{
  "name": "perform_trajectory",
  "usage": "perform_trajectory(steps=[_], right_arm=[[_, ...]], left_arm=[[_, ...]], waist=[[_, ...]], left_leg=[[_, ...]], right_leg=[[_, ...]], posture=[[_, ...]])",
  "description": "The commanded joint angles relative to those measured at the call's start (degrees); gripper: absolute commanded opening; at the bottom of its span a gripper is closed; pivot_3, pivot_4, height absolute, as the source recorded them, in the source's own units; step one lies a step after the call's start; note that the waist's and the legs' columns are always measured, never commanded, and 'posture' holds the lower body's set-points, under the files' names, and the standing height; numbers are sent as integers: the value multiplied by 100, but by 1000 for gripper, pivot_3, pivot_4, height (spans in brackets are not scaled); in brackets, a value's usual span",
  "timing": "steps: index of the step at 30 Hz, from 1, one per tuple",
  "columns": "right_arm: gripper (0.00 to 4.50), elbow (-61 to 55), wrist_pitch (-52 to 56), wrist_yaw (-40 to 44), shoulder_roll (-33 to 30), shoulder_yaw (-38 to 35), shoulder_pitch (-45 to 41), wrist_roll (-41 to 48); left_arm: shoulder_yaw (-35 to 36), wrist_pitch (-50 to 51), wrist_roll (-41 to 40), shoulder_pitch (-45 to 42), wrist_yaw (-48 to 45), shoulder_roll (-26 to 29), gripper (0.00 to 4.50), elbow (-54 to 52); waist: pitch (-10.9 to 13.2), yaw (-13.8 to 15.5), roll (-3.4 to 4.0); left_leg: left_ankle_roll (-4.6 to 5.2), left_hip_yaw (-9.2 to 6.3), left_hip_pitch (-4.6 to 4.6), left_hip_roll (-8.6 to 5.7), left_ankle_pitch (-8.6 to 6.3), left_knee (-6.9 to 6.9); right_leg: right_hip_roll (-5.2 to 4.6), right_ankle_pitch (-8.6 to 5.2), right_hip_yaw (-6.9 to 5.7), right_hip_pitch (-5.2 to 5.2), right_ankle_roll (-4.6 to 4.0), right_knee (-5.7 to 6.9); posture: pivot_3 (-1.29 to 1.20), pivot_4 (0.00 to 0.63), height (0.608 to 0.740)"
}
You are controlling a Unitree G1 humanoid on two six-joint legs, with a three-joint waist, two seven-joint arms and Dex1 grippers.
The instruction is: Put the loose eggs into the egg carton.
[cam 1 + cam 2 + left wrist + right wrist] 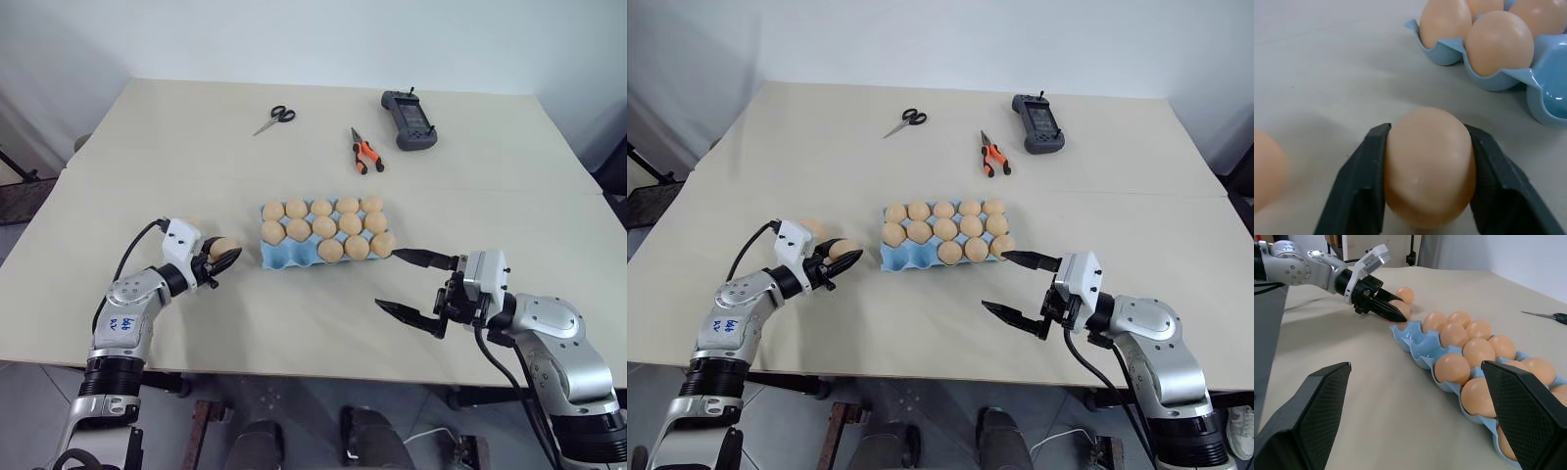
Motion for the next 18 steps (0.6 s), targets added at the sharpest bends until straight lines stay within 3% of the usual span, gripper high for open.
perform_trajectory(steps=[1,8,18], right_arm=[[4500,-203,0,-40,-23,-111,1,130],[4500,-197,13,-102,-53,-162,-6,119],[4500,-444,-11,-411,-29,-232,195,90]], left_arm=[[217,-69,-462,-185,-289,-87,1698,-459],[-366,171,-568,-997,-852,-469,1698,-661],[-1190,-88,-72,-1701,-1313,-1088,1698,459]], waist=[[0,2,0],[-1,138,1],[0,131,1]], left_leg=[[0,0,-1,0,0,0],[-2,4,-1,-6,2,7],[5,19,-3,-16,5,15]], right_leg=[[0,0,-3,0,0,0],[0,1,-41,4,-1,-1],[7,13,-40,14,21,-5]], posture=[[0,150,740],[0,150,740],[0,150,740]])
